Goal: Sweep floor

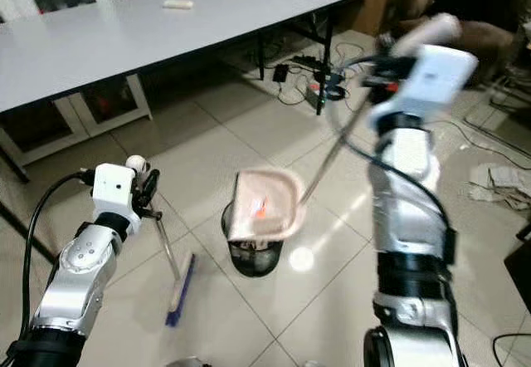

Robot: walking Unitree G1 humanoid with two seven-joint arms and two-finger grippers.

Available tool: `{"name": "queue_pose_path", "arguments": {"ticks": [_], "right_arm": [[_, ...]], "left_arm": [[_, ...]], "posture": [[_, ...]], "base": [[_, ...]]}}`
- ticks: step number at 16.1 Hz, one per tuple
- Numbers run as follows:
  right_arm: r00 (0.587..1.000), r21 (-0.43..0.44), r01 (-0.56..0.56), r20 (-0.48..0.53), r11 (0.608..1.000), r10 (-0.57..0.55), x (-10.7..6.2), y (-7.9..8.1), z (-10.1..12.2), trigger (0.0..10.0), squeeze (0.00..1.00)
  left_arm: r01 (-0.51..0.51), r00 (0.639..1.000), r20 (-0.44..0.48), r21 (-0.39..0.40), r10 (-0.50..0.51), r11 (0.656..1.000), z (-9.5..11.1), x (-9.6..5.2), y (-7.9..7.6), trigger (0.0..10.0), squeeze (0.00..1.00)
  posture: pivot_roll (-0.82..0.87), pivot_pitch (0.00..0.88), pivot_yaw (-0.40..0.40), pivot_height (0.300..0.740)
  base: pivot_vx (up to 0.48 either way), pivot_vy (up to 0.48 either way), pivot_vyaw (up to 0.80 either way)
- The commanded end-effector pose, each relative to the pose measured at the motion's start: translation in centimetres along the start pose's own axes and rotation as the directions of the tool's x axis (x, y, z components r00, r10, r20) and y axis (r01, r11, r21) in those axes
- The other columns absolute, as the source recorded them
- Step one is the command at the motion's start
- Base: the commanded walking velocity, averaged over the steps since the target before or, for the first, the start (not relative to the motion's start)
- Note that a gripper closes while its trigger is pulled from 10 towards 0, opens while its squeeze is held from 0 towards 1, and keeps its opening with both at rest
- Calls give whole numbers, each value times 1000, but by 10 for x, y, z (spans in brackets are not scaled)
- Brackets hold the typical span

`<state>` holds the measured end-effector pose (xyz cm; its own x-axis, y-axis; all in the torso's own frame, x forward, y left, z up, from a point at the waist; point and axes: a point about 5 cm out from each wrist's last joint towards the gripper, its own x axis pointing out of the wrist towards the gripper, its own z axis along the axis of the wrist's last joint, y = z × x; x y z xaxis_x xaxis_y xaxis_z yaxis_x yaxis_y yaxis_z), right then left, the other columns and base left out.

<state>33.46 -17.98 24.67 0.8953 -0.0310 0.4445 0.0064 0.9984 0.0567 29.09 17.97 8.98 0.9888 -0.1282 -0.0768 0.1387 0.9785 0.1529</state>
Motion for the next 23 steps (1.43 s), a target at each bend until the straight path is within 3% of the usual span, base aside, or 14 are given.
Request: {"name": "queue_pose_path", "arguments": {"ticks": [1, 4, 5, 7, 8, 10, 13, 15, 17, 18, 20, 21, 23], "right_arm": [[993, -58, -86, 81, 995, 91, 8, 15, 10, 10000, 0], [958, -132, -245, 117, 961, 260, 13, 51, 4, 10000, 0], [926, -139, -336, 133, 931, 354, 10, 70, -1, 10000, 0], [885, -164, -420, 146, 893, 443, 4, 86, -7, 10000, 0], [853, -189, -472, 150, 861, 501, -1, 97, -11, 10000, 0], [757, -306, -584, 130, 752, 640, -17, 120, -20, 10000, 0], [688, -356, -644, 118, 677, 716, -29, 131, -28, 10000, 0], [672, -383, -645, 130, 662, 730, -31, 133, -28, 10000, 0], [667, -402, -628, 163, 666, 727, -28, 132, -21, 10000, 0], [691, -399, -594, 191, 698, 697, -23, 127, -15, 10000, 0], [767, -314, -495, 281, 811, 577, -10, 113, 5, 10000, 0], [817, -224, -434, 310, 873, 486, 0, 104, 18, 10000, 0], [871, -120, -302, 369, 946, 325, 10, 83, 44, 10000, 0]], "left_arm": [[-8, 1000, 27, 19, 7, 1000, 8, 5, 1, 10000, 0], [-6, 1000, 28, 23, 6, 1000, 9, 5, 0, 10000, 0], [-11, 1000, 26, 26, 10, 1000, 8, 4, 1, 10000, 0], [-14, 1000, 25, 27, 13, 1000, 7, 5, 2, 10000, 0], [-14, 1000, 24, 27, 13, 1000, 7, 6, 2, 10000, 0], [-7, 1000, 26, 29, 7, 1000, 7, 7, 0, 10000, 0], [-2, 1000, 27, 29, 1, 1000, 8, 7, -2, 10000, 0], [-2, 1000, 25, 30, 2, 1000, 7, 5, -3, 10000, 0], [-4, 1000, 25, 30, 4, 1000, 7, 5, -3, 10000, 0], [-3, 1000, 25, 30, 3, 1000, 6, 5, -3, 10000, 0], [-5, 1000, 24, 30, 4, 1000, 6, 4, -3, 10000, 0], [-10, 1000, 25, 34, 10, 999, 6, 3, -2, 10000, 0], [-32, 999, 26, 79, 30, 996, 8, 4, 4, 10000, 0]], "posture": [[-11, 0, 46, 740], [0, 0, 36, 740], [5, 0, 31, 740], [5, 0, 31, 740], [4, 0, 33, 740], [3, 0, 31, 740], [3, 0, 28, 740], [3, 0, 26, 740], [2, 0, 27, 740], [1, 0, 27, 740], [0, 0, 26, 740], [-3, 0, 27, 740], [-12, 0, 37, 740]], "base": [[0, 0, 0], [0, 0, 0], [0, 0, 0], [0, 0, 0], [0, 0, 0], [0, 0, 0], [0, 0, 0], [0, 0, 0], [0, 0, 0], [0, 0, 0], [0, 0, 0], [0, 0, 0], [0, 0, 400]]}}
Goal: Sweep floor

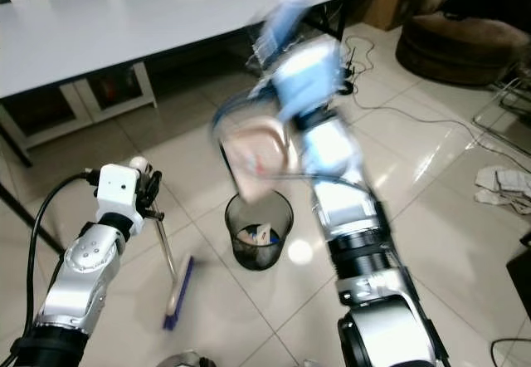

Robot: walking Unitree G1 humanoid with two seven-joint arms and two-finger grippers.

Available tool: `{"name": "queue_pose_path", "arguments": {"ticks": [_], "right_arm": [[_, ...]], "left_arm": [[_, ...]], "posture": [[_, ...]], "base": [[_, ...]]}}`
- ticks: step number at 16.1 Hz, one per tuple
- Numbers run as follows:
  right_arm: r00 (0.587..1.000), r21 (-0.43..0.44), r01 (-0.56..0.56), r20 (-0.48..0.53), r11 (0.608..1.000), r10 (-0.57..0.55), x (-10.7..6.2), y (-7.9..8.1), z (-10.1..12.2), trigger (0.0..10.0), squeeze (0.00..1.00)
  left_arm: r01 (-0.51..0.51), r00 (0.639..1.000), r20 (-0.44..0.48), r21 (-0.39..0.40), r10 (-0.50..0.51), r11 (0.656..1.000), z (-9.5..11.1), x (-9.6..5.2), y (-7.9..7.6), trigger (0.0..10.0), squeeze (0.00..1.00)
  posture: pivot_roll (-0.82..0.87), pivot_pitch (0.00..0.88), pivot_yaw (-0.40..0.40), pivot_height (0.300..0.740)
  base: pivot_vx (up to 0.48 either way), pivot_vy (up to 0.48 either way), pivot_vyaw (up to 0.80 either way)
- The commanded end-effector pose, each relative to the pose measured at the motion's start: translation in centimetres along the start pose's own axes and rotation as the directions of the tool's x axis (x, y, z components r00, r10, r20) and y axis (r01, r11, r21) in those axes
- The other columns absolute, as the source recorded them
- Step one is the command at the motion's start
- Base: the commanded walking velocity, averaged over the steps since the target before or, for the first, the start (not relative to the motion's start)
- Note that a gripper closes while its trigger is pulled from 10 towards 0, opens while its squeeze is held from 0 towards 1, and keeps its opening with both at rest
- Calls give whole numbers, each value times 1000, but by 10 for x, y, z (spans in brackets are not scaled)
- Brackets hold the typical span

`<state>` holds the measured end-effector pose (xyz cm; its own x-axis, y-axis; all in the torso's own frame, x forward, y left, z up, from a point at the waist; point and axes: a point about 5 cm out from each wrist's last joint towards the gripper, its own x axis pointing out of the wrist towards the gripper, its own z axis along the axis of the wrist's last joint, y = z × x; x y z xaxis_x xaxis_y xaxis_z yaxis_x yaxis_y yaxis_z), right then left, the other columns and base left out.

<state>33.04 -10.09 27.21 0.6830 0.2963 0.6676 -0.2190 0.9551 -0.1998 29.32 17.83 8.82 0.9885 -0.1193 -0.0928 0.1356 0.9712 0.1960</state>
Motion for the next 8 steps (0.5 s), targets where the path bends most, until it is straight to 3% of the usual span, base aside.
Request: {"name": "queue_pose_path", "arguments": {"ticks": [1, 3, 5, 8], "right_arm": [[994, 14, 57, 95, 998, -58, 12, -9, 24, 10000, 0], [988, 39, 142, 61, 989, -145, 7, -25, 24, 10000, 0], [959, 112, 282, -26, 953, -281, -7, -45, 17, 10000, 0], [902, 159, 421, -175, 893, -394, -30, -56, -1, 10000, 0]], "left_arm": [[-25, 999, 46, 91, 21, 996, 12, 1, 8, 10000, 0], [-75, 995, 74, 125, 66, 989, 22, 2, 19, 10000, 0], [-164, 983, 114, 164, 146, 973, 36, 4, 36, 10000, 0], [-155, 976, 185, 208, 117, 966, 60, 6, 32, 10000, 0]], "posture": [[-17, 0, 44, 740], [-22, 0, 45, 740], [-18, 0, 40, 740], [-9, 0, 37, 740]], "base": [[0, 0, 800], [0, 0, 800], [0, 0, 800], [0, 0, 800]]}}
